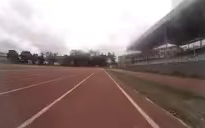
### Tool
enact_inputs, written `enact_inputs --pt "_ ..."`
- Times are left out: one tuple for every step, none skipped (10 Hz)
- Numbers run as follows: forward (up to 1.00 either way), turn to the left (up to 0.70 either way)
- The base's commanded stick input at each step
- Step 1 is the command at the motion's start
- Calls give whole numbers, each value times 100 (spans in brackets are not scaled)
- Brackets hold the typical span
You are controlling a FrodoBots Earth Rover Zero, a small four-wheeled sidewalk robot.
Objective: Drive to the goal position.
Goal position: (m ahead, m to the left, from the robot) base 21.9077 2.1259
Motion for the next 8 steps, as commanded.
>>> enact_inputs --pt "70 0" --pt "70 0" --pt "70 0" --pt "70 -6" --pt "70 -17" --pt "70 -23" --pt "70 -22" --pt "70 0"
